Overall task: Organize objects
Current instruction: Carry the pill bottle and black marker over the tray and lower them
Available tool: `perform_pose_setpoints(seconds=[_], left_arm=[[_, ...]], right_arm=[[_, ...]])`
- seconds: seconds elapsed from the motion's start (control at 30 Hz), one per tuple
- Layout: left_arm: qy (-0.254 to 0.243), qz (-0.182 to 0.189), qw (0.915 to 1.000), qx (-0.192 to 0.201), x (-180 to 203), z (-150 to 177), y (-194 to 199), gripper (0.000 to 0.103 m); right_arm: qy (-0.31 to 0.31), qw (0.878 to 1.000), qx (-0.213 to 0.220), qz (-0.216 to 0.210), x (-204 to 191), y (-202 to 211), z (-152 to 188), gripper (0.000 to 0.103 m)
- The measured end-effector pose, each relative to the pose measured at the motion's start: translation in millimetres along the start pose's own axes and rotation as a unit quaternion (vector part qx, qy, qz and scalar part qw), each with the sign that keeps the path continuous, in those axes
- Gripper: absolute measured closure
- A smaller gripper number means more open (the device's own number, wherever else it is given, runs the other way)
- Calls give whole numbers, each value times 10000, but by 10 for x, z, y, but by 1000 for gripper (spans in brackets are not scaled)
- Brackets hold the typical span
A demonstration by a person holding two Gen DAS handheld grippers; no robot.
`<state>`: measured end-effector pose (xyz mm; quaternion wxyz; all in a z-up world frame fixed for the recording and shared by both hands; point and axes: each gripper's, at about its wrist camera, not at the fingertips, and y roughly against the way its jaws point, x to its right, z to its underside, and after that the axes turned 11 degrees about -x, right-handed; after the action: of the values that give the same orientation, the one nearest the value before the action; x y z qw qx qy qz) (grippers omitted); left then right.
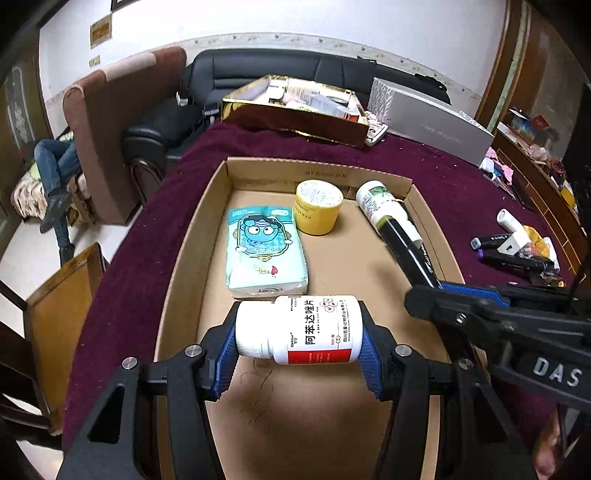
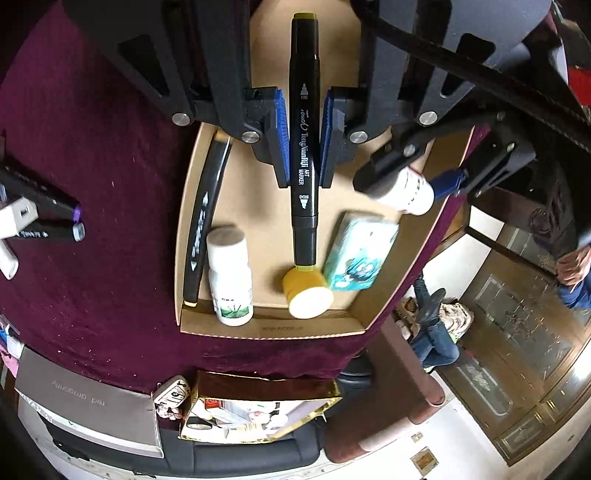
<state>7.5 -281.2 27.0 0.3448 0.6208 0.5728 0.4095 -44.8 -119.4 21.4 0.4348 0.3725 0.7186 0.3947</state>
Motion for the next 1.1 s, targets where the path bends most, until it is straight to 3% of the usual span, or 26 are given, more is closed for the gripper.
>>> perform_pose_setpoints(seconds=[0.6, 0.87, 0.97, 1.03, 1.1], left_arm=[[293, -172, 9984, -451, -63, -78, -139, 52], [454, -72, 9976, -523, -103, -79, -122, 51], [558, 77, 9980, -277, -99, -84, 53, 51], [576, 161, 9981, -130, -69, -83, 177, 50], [601, 298, 9977, 11, -7, -58, 302, 45]], right_arm=[[-164, 9997, -153, 59, 127, -254, -251, 89], [-243, 9996, 104, -61, 160, 51, -244, 82], [-165, 9987, 473, -10, 221, 427, -180, 74], [-141, 9968, 782, 113, 292, 725, -92, 57], [-134, 9934, 1116, 212, 386, 1036, 23, 49]])
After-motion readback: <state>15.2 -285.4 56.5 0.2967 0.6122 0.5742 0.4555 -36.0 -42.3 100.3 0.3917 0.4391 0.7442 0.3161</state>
